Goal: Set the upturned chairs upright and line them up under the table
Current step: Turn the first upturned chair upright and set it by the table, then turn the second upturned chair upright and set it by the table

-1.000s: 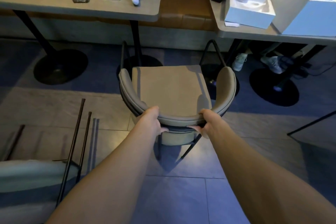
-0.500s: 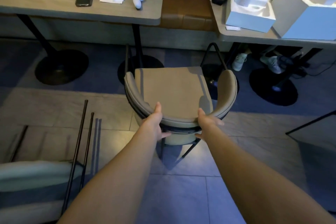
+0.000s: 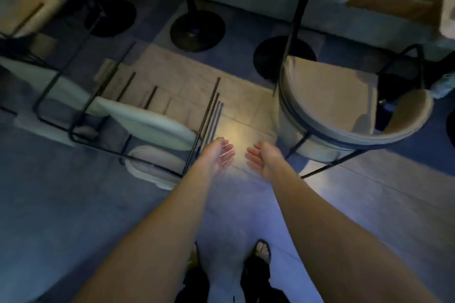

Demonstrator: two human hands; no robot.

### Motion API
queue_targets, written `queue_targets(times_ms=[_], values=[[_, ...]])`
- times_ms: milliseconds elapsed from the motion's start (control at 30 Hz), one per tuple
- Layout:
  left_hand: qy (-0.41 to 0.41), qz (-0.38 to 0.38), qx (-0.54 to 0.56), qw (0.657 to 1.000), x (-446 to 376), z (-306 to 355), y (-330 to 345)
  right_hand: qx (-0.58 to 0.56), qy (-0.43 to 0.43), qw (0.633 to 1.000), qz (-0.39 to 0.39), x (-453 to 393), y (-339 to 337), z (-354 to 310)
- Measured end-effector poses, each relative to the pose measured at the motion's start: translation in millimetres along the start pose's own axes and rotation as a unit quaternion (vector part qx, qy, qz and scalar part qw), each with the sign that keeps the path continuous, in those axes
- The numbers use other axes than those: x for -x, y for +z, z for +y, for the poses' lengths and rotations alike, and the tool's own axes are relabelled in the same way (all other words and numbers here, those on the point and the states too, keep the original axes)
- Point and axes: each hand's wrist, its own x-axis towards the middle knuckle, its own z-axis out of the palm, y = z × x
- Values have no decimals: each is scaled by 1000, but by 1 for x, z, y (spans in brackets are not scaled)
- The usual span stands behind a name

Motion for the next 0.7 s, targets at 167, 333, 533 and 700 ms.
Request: queue_targets(times_ms=[167,333,533,700], values=[[5,54,54,997,-13,10,-111,56,14,998,-40,-6,94,50],[-49,107,101,988,-52,8,-239,106,39,994,5,-28,190,122],[-108,118,229,960,-122,11,-348,155,55,986,3,-77,298,180],[-164,107,317,928,-184,-29,-379,271,37,960,60,-132,328,222]])
